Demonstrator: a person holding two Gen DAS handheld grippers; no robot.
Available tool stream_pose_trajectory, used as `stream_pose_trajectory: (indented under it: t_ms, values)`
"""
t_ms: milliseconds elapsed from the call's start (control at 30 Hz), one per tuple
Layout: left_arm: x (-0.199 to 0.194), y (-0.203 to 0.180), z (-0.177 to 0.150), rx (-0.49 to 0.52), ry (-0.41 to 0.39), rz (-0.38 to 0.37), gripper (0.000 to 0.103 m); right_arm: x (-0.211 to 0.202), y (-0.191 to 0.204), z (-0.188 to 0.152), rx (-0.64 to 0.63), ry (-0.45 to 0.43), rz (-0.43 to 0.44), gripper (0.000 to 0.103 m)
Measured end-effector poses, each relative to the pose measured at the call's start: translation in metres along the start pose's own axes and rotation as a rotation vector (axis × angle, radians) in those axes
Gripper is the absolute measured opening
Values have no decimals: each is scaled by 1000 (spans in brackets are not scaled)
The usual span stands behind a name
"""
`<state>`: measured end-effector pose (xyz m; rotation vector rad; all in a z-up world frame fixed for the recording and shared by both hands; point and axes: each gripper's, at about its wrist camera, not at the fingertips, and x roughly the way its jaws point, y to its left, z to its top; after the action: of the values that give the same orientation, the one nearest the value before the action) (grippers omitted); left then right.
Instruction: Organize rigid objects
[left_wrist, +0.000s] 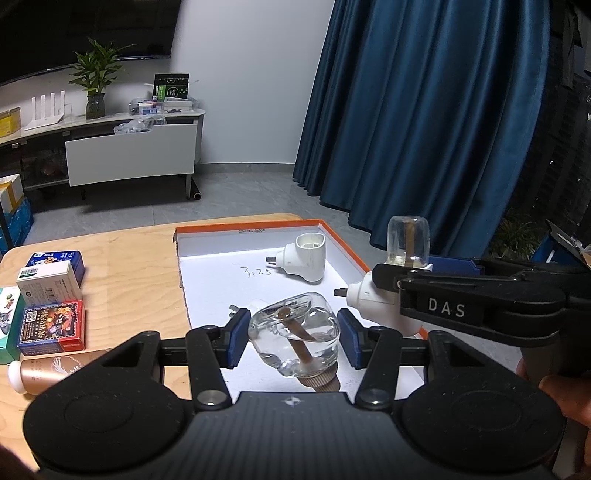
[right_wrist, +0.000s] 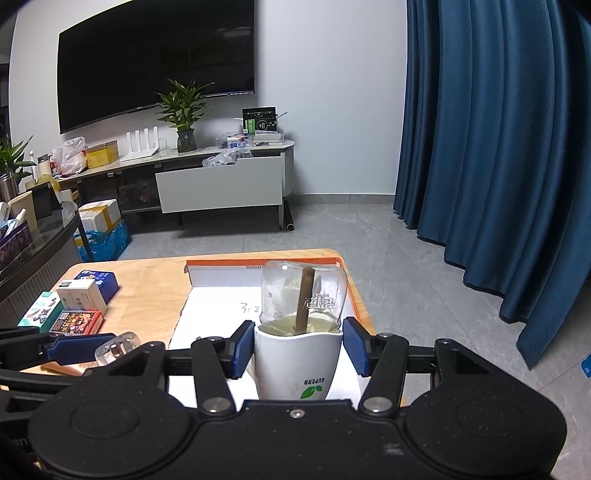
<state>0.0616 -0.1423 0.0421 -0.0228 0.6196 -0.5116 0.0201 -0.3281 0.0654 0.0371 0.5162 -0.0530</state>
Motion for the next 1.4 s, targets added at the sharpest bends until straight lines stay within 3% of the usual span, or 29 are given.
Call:
stream_pose_trajectory:
  t_ms: [1400]
  values:
    - [4,-4,-2,-6,13,-1,52,9,-2,-7,-9,13,6,64]
